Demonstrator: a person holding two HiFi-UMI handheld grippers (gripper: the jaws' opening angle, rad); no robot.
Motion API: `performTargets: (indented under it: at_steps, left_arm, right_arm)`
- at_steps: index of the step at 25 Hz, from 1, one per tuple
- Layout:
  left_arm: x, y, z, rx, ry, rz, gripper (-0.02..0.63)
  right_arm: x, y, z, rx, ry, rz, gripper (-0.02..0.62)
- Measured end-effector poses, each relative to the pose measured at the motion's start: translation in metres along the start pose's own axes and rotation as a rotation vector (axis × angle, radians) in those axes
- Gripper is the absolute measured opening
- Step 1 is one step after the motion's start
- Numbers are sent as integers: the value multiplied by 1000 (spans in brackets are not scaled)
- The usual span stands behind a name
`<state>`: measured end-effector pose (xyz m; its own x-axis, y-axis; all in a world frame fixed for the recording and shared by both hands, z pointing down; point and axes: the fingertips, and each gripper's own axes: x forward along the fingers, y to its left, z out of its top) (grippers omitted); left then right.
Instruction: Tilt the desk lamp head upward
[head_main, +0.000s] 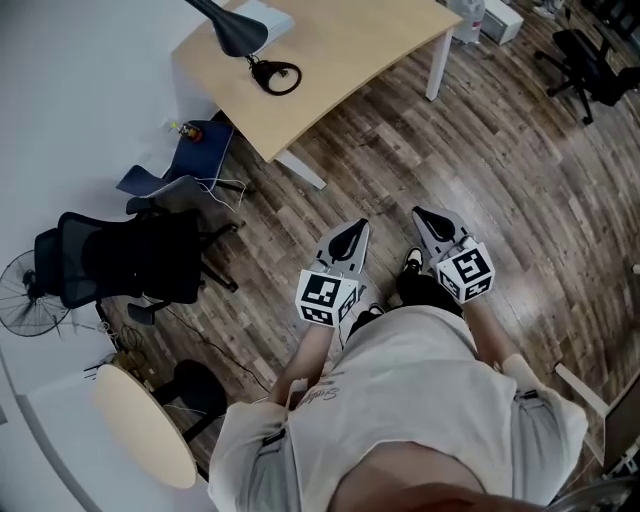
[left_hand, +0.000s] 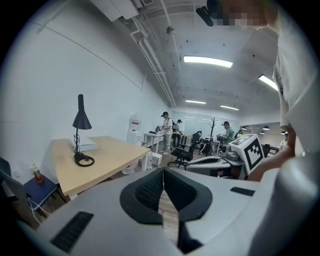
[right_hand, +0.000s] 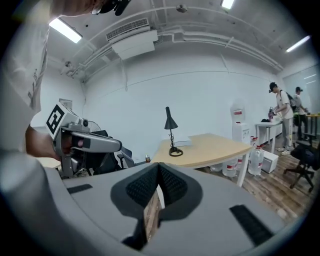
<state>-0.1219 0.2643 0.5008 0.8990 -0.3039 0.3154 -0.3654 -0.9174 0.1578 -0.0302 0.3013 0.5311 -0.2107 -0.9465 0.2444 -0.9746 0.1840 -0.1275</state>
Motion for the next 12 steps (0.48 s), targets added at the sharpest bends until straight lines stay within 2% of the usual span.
performTargets:
  at_steps: [7, 12]
  left_arm:
    - [57, 41, 16, -64, -12, 110, 15]
    - [84, 63, 33, -88, -34, 148, 15]
  right_arm:
    - [45, -67, 24, -63, -4, 83, -5]
    - [80, -98, 39, -99, -9, 133, -5]
